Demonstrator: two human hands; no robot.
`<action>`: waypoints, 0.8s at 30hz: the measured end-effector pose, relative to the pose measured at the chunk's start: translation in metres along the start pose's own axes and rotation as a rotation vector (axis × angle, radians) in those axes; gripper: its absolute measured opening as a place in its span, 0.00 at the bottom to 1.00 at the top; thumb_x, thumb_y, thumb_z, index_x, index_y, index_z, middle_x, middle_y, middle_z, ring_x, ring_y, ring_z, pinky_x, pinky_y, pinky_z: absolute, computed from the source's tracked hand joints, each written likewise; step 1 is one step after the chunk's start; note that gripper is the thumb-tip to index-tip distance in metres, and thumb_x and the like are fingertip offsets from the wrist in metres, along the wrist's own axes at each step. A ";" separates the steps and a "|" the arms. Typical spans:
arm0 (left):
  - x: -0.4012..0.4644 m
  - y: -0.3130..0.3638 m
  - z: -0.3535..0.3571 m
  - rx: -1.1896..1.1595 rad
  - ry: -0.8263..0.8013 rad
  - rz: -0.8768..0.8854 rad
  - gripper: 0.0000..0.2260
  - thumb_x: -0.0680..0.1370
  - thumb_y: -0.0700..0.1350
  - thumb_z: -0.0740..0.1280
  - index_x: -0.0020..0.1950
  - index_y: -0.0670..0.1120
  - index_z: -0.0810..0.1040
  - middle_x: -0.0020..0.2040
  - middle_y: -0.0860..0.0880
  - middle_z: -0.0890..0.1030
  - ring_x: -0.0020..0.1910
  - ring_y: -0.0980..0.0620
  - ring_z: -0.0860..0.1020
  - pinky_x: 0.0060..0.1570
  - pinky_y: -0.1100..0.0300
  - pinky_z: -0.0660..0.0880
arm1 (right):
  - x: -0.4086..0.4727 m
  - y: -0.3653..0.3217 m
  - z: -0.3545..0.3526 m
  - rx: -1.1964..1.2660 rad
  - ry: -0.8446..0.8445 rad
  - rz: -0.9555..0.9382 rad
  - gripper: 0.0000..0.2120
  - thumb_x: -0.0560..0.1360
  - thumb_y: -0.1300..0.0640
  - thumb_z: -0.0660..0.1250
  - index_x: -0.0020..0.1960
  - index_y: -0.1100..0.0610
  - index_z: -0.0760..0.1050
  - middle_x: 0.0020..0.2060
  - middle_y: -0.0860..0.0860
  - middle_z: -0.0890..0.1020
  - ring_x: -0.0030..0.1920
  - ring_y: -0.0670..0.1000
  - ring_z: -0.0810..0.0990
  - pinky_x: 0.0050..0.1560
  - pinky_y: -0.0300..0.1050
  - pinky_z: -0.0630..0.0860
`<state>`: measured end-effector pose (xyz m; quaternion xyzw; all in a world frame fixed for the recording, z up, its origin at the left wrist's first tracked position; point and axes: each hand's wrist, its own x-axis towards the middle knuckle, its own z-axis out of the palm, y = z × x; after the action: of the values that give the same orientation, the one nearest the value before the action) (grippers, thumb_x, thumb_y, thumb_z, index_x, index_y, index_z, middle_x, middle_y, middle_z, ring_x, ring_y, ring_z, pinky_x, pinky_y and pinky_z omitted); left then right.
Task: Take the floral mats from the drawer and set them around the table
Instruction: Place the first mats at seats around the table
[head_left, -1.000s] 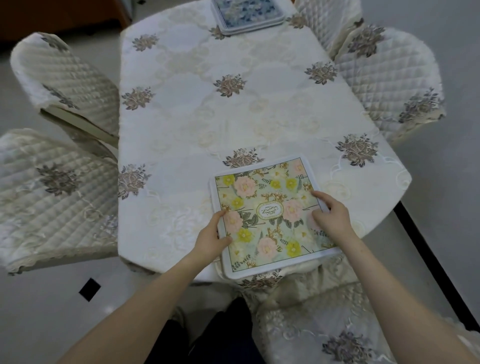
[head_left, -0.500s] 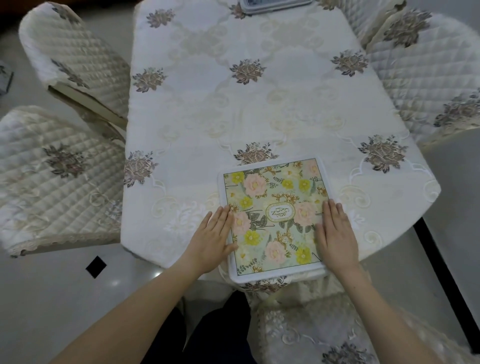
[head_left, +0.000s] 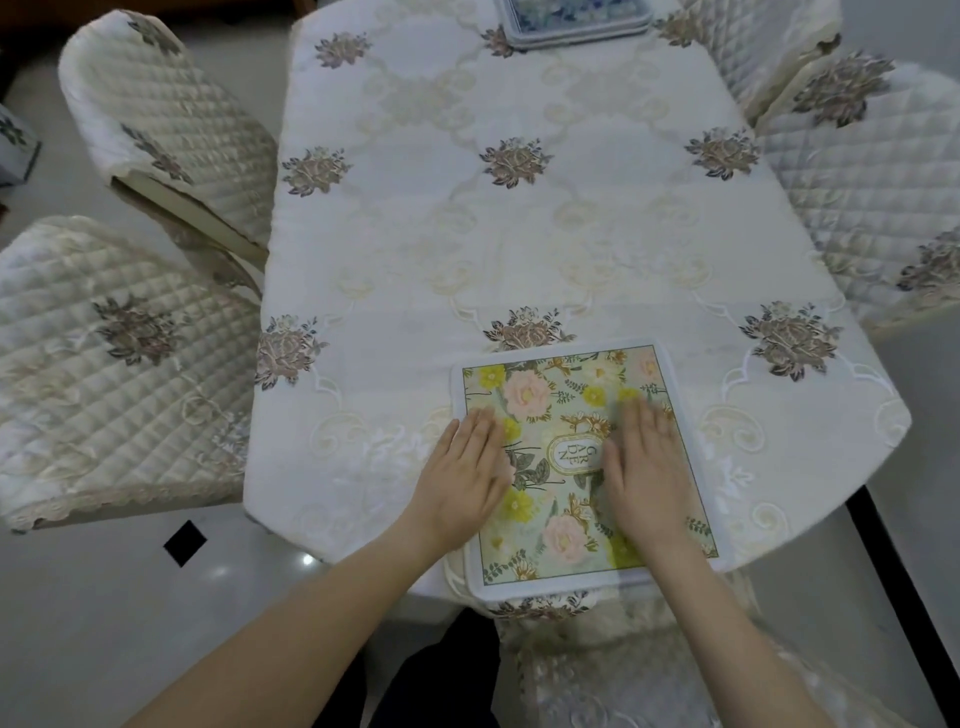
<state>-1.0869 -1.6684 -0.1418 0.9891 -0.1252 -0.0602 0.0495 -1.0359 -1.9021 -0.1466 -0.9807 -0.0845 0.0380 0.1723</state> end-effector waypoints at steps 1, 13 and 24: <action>0.012 0.001 -0.002 -0.015 -0.003 -0.021 0.27 0.81 0.54 0.49 0.74 0.38 0.61 0.75 0.40 0.62 0.74 0.42 0.60 0.71 0.48 0.52 | 0.012 -0.011 0.000 0.036 -0.006 -0.045 0.29 0.81 0.45 0.42 0.78 0.58 0.51 0.77 0.53 0.53 0.77 0.49 0.46 0.76 0.45 0.42; 0.081 -0.006 0.031 -0.089 0.038 -0.125 0.28 0.81 0.53 0.43 0.77 0.39 0.51 0.78 0.41 0.51 0.77 0.46 0.48 0.75 0.49 0.48 | 0.083 -0.045 0.049 -0.090 -0.113 -0.258 0.28 0.82 0.45 0.41 0.78 0.56 0.46 0.78 0.50 0.50 0.77 0.47 0.44 0.76 0.47 0.42; 0.061 -0.042 0.026 -0.141 0.056 -0.164 0.29 0.80 0.54 0.47 0.78 0.41 0.49 0.78 0.45 0.50 0.77 0.50 0.47 0.75 0.53 0.45 | 0.090 0.038 0.009 -0.094 -0.081 -0.080 0.29 0.81 0.44 0.41 0.78 0.57 0.45 0.78 0.52 0.49 0.77 0.48 0.44 0.76 0.48 0.44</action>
<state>-1.0219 -1.6458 -0.1785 0.9913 -0.0377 -0.0453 0.1173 -0.9423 -1.9179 -0.1727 -0.9812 -0.1322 0.0665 0.1240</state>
